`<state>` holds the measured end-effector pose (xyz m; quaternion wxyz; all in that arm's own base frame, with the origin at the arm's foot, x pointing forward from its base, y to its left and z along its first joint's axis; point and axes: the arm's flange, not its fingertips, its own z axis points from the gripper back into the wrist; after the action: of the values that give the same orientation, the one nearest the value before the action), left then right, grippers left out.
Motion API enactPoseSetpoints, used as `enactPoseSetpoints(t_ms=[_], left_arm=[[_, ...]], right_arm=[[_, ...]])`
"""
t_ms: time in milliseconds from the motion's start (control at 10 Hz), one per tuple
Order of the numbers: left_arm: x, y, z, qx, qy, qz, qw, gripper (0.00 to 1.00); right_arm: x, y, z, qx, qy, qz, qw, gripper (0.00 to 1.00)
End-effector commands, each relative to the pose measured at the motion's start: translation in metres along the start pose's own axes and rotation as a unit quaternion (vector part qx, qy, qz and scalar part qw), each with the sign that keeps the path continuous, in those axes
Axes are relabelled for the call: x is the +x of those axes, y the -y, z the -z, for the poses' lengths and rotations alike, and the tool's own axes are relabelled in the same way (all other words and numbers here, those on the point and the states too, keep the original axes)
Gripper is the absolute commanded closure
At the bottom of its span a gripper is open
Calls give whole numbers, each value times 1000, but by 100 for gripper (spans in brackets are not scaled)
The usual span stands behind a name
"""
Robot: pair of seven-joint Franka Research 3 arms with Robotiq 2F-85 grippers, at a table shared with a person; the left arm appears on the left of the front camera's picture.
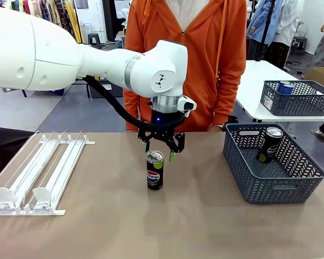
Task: Retrieve and store the cans from the dispenser.
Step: Pick up one can from the Automatic Can Dispenser and place it in the middle of the table.
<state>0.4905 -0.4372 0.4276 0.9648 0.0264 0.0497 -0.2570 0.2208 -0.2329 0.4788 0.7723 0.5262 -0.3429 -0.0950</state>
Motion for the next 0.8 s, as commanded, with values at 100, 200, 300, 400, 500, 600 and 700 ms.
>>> enactPoseSetpoints(t_ms=[100, 200, 300, 400, 500, 600, 700], left_arm=[[-48, -32, -41, -59, 32, -28, 997, 0], [-77, -53, -58, -78, 42, -39, 995, 0], [-110, -83, -73, -103, 52, -59, 992, 0], [-145, -120, -86, -140, 68, -83, 984, 0], [-188, -171, -97, -200, 89, -111, 969, 0], [-226, -217, -100, -254, 115, -135, 951, 0], [-262, -260, -97, -314, 136, -160, 926, 0]], right_arm=[[3, -1, 2, 10, 9, -12, 1000, 0], [3, -1, 2, 10, 9, -12, 1000, 0], [3, -1, 2, 10, 9, -12, 1000, 0], [3, -1, 2, 10, 9, -12, 1000, 0], [3, -1, 2, 10, 9, -12, 1000, 0], [3, -1, 2, 10, 9, -12, 1000, 0], [3, -1, 2, 10, 9, -12, 1000, 0]])
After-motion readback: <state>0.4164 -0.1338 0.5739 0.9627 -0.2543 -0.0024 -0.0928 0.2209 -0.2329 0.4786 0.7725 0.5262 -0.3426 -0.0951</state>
